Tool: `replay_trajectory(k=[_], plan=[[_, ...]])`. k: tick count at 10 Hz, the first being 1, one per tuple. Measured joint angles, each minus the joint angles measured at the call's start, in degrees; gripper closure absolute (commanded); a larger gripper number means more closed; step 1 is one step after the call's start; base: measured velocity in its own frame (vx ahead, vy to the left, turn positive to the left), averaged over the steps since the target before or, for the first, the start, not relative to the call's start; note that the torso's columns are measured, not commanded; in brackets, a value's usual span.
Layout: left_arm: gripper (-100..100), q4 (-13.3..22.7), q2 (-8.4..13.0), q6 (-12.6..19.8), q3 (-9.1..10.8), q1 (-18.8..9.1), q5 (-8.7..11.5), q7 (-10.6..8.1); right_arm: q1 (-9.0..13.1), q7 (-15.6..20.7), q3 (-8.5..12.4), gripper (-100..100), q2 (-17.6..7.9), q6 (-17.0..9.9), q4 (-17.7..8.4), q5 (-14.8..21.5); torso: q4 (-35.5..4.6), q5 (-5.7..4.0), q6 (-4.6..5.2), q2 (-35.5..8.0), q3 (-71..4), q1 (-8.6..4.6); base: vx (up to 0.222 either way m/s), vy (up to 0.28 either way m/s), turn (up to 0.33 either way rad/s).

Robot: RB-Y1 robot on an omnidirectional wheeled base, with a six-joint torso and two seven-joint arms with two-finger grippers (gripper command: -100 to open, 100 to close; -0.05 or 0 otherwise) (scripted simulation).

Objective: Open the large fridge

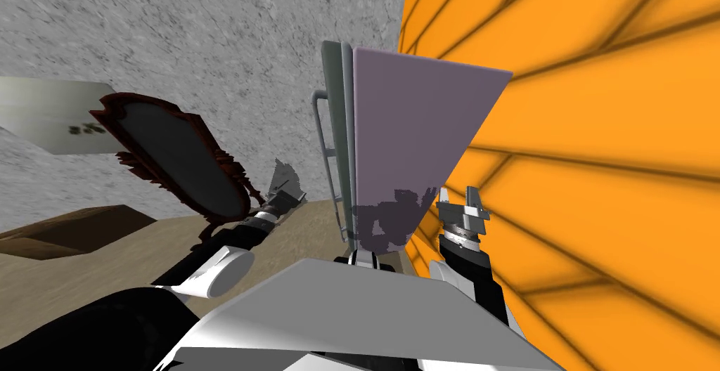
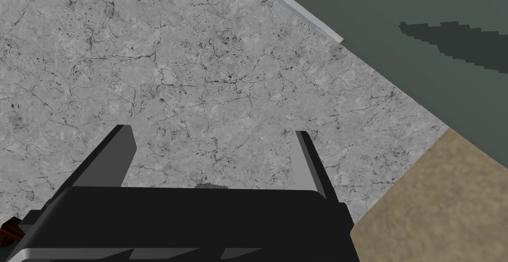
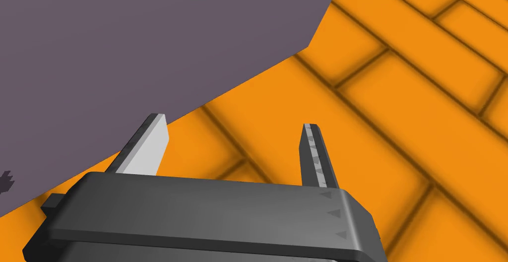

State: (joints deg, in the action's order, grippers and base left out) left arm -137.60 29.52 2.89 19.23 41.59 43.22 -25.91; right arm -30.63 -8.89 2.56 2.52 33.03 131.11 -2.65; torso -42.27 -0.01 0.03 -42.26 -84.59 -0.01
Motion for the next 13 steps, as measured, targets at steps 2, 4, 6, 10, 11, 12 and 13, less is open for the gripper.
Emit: replay_trajectory(k=[2,4,6,10,11,12,13], plan=[[-100,-0.07,1.05,0.93,0.8,0.69,1.33,-0.74,0.0,0.0,0.0,0,0.0,0.0,0.0,0.0,-0.02,0.01,-0.06,-0.02,0.03,0.02,0.022,-0.087,0.148],[-100,-0.19,2.4,3.1,1.74,1.46,3.33,-1.84,0.0,0.0,0.0,0,0.0,0.0,0.0,0.0,0.0,-0.02,0.0,-0.01,0.01,-0.09,0.014,-0.105,0.086],[-100,-0.63,4.09,5.42,2.98,2.22,5.64,-3.08,-0.01,0.0,0.0,0,0.0,0.0,0.0,0.0,-0.01,0.0,-0.05,0.0,0.01,-0.02,0.029,-0.124,0.185],[-100,-2.09,6.68,8.82,4.66,3.73,9.03,-5.0,0.01,0.0,0.0,0,-0.01,0.0,0.0,0.0,-0.04,0.1,0.0,-0.11,0.08,0.28,0.007,-0.038,0.042],[-100,-2.12,6.74,8.79,4.68,3.8,9.1,-5.02,0.0,0.0,0.01,0,-0.01,0.0,0.0,0.0,-0.03,0.06,-0.04,-0.08,0.06,0.15,0.0,0.0,0.0],[-100,-2.12,6.76,8.76,4.69,3.82,9.12,-5.02,0.0,0.0,0.01,0,-0.01,0.0,0.0,0.0,-0.01,0.02,-0.04,-0.03,0.03,0.03,0.001,-0.019,0.008],[-100,-2.12,6.78,8.75,4.7,3.83,9.13,-5.01,0.0,0.0,0.01,0,-0.01,0.0,0.0,0.0,-0.01,-0.02,-0.04,0.0,0.01,-0.08,0.004,-0.016,0.021]])
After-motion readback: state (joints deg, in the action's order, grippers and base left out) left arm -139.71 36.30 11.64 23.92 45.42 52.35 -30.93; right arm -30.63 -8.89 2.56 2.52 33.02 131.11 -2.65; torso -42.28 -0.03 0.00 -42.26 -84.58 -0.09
